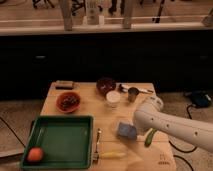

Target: Place sponge in tray

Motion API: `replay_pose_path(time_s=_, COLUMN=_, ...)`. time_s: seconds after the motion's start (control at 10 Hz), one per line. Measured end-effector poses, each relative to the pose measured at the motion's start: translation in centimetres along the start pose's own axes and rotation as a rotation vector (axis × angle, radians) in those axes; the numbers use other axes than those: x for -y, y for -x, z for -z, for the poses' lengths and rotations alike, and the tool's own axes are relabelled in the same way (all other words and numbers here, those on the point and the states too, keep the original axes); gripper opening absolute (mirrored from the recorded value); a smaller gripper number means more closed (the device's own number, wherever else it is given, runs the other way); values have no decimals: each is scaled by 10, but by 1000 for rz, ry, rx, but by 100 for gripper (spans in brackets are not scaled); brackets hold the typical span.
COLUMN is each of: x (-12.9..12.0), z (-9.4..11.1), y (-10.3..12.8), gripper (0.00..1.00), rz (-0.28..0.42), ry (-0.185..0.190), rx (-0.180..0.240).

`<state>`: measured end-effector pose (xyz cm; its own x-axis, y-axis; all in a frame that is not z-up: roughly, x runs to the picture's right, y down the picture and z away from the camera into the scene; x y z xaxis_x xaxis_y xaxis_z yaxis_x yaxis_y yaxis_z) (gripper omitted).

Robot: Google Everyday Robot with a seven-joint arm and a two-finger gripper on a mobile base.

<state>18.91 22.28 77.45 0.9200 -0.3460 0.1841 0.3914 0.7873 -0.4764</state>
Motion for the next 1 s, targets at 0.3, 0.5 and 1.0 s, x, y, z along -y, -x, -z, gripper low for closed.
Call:
replay_pose_path(time_s=0.3, x=-5, z=-7, y=-1, gripper=1, rz=7, ry=-4, rx=2)
replay_pose_path(time_s=0.5, x=-3, z=1, y=-1, gripper=1, rz=22, ry=-14, rx=-11)
replay_pose_path(time_s=1.0, x=-3, z=17, y=-1, gripper=1, rz=58, ry=-28, rx=-35)
